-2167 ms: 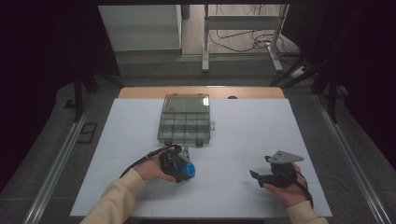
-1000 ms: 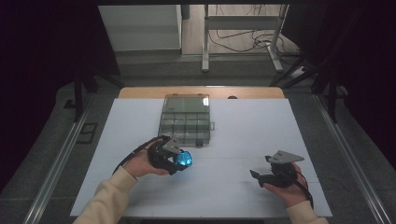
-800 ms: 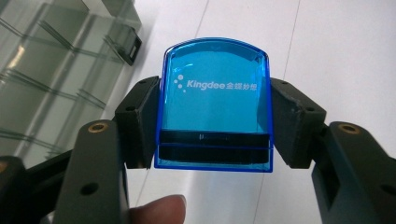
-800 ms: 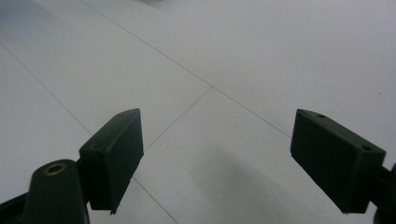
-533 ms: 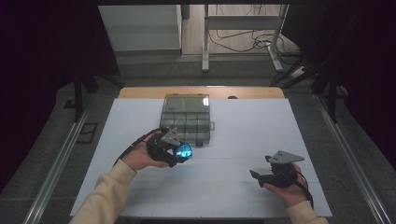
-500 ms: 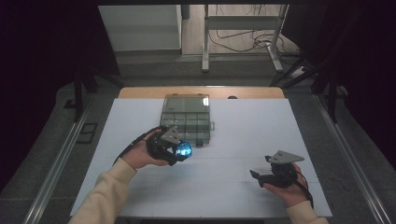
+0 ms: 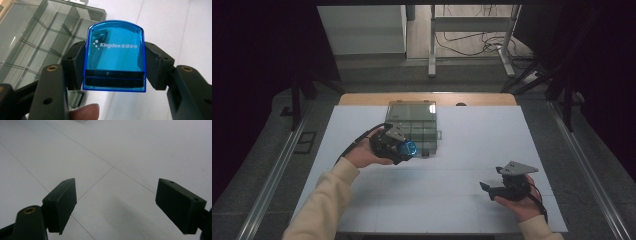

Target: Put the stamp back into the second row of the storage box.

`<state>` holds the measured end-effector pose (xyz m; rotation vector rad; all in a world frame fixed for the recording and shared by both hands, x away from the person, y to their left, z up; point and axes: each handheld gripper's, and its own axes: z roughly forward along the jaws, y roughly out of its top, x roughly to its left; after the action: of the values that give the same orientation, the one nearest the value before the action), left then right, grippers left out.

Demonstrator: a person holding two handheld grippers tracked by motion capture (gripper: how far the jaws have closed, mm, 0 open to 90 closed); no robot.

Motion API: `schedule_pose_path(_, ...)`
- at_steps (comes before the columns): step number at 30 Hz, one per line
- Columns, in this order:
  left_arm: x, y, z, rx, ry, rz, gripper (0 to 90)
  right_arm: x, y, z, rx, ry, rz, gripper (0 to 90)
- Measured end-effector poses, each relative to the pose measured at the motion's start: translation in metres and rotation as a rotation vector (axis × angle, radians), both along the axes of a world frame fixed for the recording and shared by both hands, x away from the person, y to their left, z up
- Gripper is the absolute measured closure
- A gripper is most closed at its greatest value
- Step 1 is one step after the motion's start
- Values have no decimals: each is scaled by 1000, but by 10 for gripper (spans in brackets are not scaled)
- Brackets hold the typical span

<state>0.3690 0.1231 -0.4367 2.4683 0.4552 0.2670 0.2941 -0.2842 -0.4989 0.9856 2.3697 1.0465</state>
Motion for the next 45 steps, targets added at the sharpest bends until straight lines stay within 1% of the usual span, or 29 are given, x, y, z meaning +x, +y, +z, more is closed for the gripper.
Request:
schedule_pose_path(1,7,-1,0,1,-2,4,405,0,0,0,-2,0,1,174)
schedule_pose_path(2,7,-1,0,1,-2,4,405,0,0,0,-5,-1,2,173)
schedule_pose_path(3,13,-1,0,0,-1,9,405,0,0,0,-4,-1,3,174)
schedule_pose_path(4,13,-1,0,0,-1,9,405,0,0,0,-4,-1,3,174)
schedule_pose_path(6,19,-2,-1,5,-1,9,405,0,0,0,-5,-1,2,174)
schedule_pose_path(9,30,-4,-4,17,2,14,405,0,0,0,-4,0,1,174)
schedule_pose_path(11,37,-4,-6,13,9,13,405,0,0,-1,-4,0,2,174)
schedule_pose_path(12,37,-4,-6,13,9,13,405,0,0,-1,-4,0,2,173)
schedule_pose_path(13,43,-4,-9,17,13,14,405,0,0,-1,-3,1,1,174)
schedule_pose_path(14,43,-4,-9,17,13,14,405,0,0,-1,-4,2,1,174)
schedule_pose_path(15,48,-5,-11,17,20,11,405,1,0,-1,-4,0,2,174)
schedule_pose_path(16,48,-5,-11,17,20,11,405,1,0,-1,-4,0,2,174)
schedule_pose_path(17,54,-5,-13,34,21,9,405,1,-1,0,-3,0,1,174)
schedule_pose_path(18,54,-5,-13,34,21,9,405,1,-1,0,-3,0,1,174)
schedule_pose_path(21,61,-4,-17,28,32,13,405,1,-1,-1,-4,1,1,173)
schedule_pose_path(25,67,-3,-20,35,35,13,404,1,-1,-1,-3,5,0,173)
schedule_pose_path(28,68,-4,-21,31,33,10,405,1,-1,-1,-4,3,0,174)
schedule_pose_path(30,71,-5,-22,40,30,8,404,1,-1,-2,-4,3,0,173)
schedule_pose_path(36,77,-7,-24,47,33,6,404,1,-1,-2,-4,4,-1,173)
schedule_pose_path(41,80,-7,-29,45,37,8,404,1,-1,-2,-6,7,-1,173)
schedule_pose_path(45,81,-8,-34,58,39,1,404,1,-1,-2,0,10,-1,173)
